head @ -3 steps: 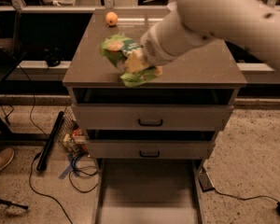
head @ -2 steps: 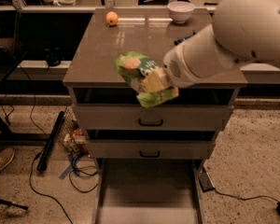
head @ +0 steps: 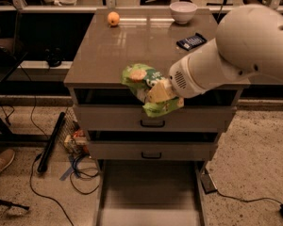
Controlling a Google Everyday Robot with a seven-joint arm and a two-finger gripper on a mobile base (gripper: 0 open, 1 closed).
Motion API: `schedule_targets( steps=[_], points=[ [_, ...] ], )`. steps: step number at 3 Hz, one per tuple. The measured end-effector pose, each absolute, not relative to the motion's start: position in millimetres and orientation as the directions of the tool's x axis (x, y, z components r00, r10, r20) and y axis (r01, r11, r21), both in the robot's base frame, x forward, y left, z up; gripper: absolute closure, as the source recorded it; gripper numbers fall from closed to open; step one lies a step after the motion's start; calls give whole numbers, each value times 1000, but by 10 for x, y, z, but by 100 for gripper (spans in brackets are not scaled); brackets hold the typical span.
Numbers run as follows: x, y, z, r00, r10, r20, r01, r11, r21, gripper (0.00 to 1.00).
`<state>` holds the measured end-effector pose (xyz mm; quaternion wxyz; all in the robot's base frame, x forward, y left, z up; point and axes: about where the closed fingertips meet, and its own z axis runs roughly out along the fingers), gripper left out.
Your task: Place green rice chip bag into bottom drawer
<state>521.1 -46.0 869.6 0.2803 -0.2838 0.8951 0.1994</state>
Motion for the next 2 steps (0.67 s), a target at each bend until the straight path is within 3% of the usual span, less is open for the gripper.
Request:
schedule_targets(
  steps=[2],
  points=[
    [4763,-753,7013,-804,-427,-413,-569,755,326,100]
  ],
)
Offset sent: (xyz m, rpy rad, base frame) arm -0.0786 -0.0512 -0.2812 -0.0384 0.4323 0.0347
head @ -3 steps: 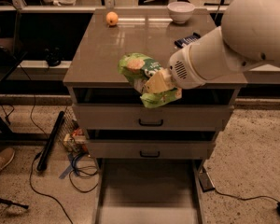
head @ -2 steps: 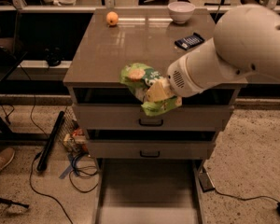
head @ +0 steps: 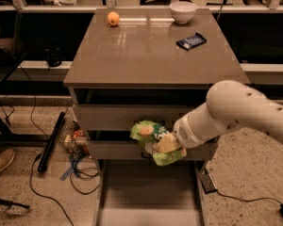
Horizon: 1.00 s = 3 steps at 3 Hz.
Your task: Place green rice chip bag into bottom drawer
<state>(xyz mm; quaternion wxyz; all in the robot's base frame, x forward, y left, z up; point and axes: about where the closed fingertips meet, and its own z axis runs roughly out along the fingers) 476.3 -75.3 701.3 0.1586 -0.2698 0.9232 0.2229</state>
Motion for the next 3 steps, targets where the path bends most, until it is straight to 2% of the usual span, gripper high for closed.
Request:
schedule_targets(
  steps=[1,2,3],
  points=[
    [4452,-866,6054,-859,-422,-291,-510,761,400,100],
    [4452,-866,6054,-859,-422,-291,-510,761,400,100],
    [4489,-761,5534,-882,-408,-237,-471,779,414,100]
  ],
)
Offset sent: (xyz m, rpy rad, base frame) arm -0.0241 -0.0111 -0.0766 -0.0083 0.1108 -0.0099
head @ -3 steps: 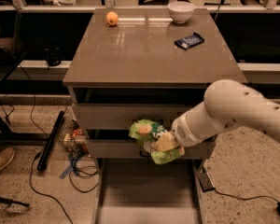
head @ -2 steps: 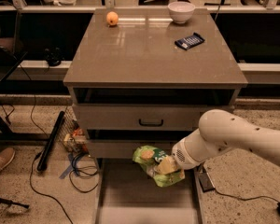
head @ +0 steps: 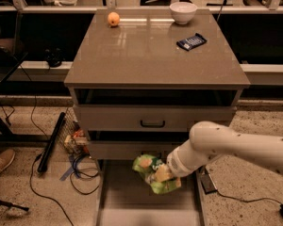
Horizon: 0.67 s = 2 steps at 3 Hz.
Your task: Place green rice chip bag into bottom drawer
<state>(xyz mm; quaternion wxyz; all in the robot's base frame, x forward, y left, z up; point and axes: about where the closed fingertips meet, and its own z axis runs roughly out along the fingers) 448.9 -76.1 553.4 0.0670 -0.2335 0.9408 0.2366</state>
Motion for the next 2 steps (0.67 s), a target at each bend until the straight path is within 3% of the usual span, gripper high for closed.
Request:
schedule_targets(
  steps=[2],
  points=[
    [4622,-497,4099,-931,-324,-170,-366,808,462,100]
  ],
)
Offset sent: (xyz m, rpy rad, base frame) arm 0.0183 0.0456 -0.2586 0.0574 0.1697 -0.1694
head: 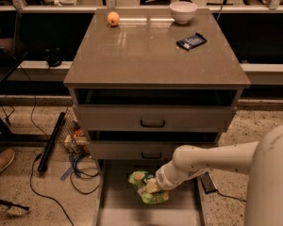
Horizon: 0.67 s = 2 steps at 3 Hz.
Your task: Place green rice chip bag into bottom drawer
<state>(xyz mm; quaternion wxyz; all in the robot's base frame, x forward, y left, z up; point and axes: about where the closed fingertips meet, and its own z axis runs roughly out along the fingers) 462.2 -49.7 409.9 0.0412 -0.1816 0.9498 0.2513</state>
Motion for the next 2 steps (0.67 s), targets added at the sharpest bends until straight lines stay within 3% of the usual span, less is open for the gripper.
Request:
schedule_targets(
  steps=[2],
  points=[
    [4845,-297,2727,-986,-121,-119,-168,799,577,51]
  ],
)
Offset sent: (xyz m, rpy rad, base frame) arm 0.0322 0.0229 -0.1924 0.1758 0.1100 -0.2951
